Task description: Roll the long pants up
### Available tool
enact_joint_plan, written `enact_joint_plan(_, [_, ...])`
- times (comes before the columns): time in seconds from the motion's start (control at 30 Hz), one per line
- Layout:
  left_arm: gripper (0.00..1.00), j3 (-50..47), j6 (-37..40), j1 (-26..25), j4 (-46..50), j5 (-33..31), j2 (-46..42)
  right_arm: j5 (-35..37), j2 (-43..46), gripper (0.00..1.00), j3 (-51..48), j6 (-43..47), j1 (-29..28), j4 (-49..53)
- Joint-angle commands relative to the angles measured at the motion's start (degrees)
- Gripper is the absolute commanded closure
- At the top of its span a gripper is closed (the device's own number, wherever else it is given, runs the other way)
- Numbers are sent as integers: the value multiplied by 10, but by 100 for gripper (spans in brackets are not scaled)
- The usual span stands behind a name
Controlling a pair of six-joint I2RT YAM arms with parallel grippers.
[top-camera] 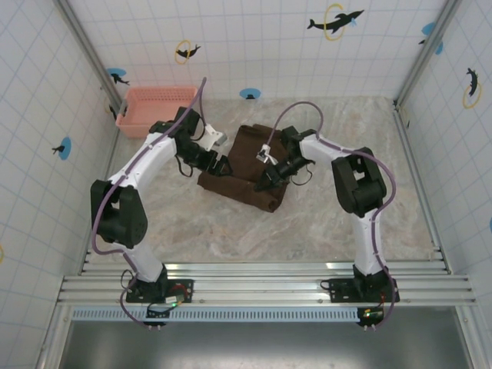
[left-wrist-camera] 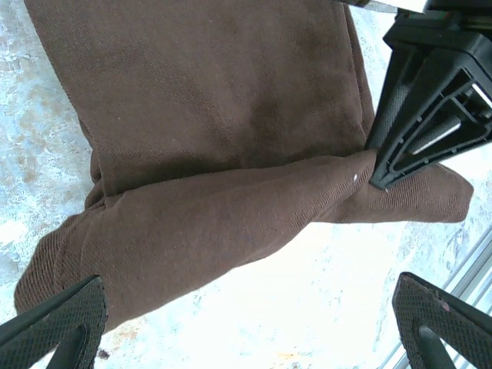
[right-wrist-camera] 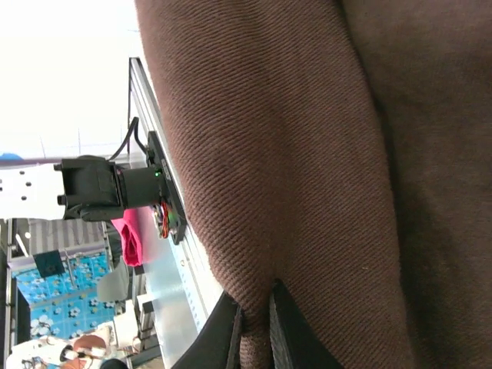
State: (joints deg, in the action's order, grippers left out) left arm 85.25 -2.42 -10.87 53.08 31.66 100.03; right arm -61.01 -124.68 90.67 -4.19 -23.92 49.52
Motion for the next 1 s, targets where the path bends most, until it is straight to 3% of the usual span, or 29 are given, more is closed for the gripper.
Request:
enact_joint_plan(0.0, [2, -3, -15, -4, -14, 13, 13, 11, -21, 97, 2, -26, 28, -21])
enact_joint_plan(0.37, [3, 57, -64, -45, -62, 16, 144, 8, -95, 96, 70, -24, 52, 1])
enact_joint_plan(0.6, [3, 142, -79, -45, 9, -42, 255, 57, -113, 88, 128, 23, 56, 61])
enact_joint_plan(0.77, [2, 146, -88, -39, 7, -34, 272, 165, -54, 66, 174, 72, 82, 112])
enact_joint_plan(0.97, [3, 164, -88, -37, 14, -8, 292, 258, 84, 60, 133, 139, 58, 124])
